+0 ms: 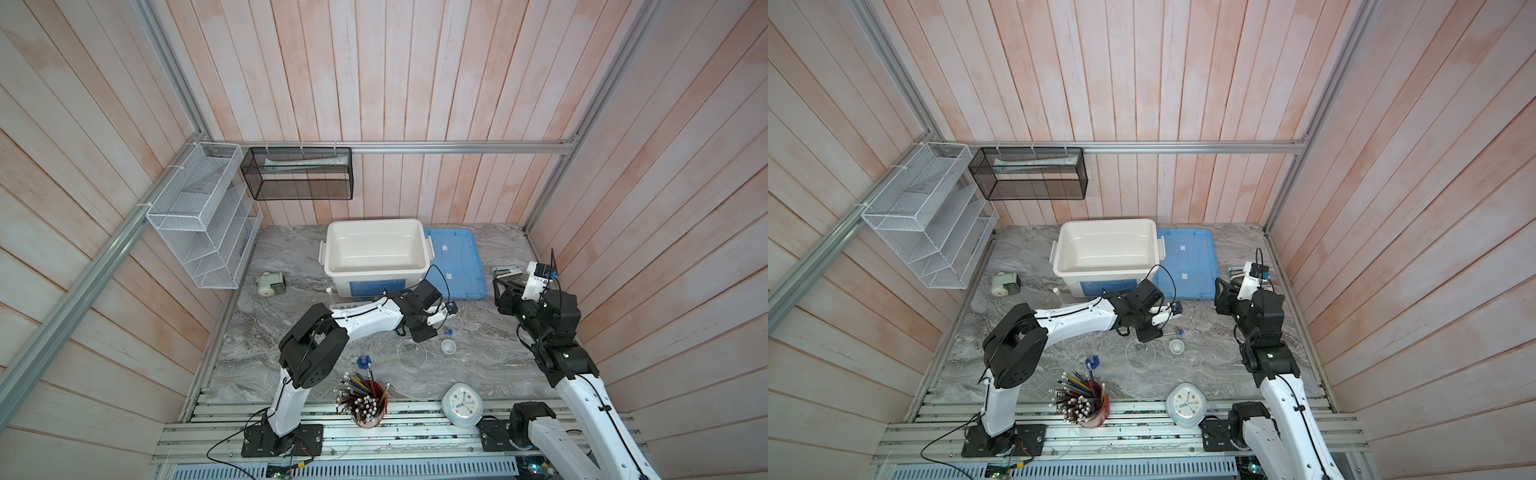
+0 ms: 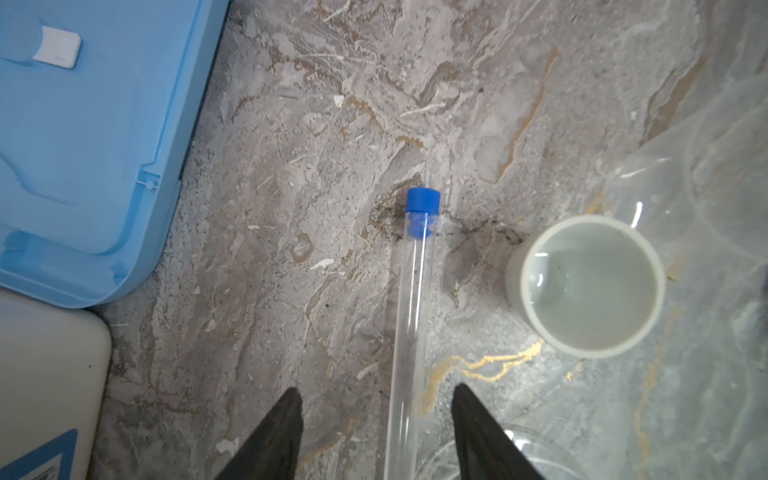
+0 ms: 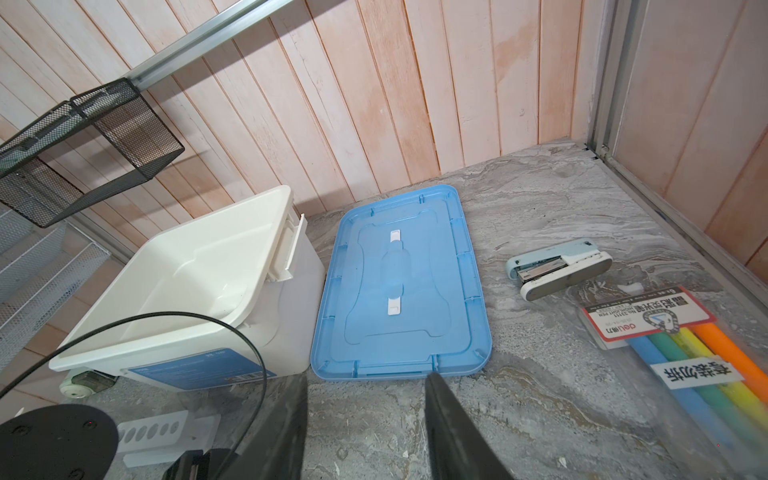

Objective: Organize the chemistry lab equipment
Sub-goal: 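Reach the left gripper over the blue-capped test tube while the right arm moves aside, then lower the left gripper and close it on the blue-capped test tube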

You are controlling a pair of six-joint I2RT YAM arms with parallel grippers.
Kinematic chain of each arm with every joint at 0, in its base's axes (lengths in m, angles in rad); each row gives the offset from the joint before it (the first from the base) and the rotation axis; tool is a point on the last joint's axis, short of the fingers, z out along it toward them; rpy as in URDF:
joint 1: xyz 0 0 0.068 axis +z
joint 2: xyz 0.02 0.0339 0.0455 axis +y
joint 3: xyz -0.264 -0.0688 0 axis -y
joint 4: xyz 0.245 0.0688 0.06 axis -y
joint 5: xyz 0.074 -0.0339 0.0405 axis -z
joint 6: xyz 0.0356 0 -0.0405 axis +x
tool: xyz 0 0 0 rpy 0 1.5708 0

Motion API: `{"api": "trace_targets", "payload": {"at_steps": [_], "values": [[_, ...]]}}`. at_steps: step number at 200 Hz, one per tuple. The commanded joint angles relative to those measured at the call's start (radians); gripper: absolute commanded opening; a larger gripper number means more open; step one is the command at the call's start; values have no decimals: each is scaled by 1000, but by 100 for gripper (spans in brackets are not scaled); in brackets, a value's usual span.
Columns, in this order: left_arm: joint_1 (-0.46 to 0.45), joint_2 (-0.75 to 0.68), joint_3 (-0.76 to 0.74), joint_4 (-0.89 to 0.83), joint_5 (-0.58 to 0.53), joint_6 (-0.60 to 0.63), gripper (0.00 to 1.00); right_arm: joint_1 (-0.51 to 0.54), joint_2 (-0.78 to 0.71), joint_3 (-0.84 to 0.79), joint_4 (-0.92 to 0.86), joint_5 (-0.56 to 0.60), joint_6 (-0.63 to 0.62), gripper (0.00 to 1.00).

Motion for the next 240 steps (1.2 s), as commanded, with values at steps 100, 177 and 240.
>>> {"api": "trace_targets", "payload": {"at_steps": [100,177,240], "values": [[15,38,-11,-52,-27,51,54,-11,13,-43,53,-23,34,47],[15,60,-3,-69,-13,55,52,-15,15,-63,64,-25,41,46],[15,77,3,-73,-14,54,46,-19,19,-76,75,-29,46,46]]}}
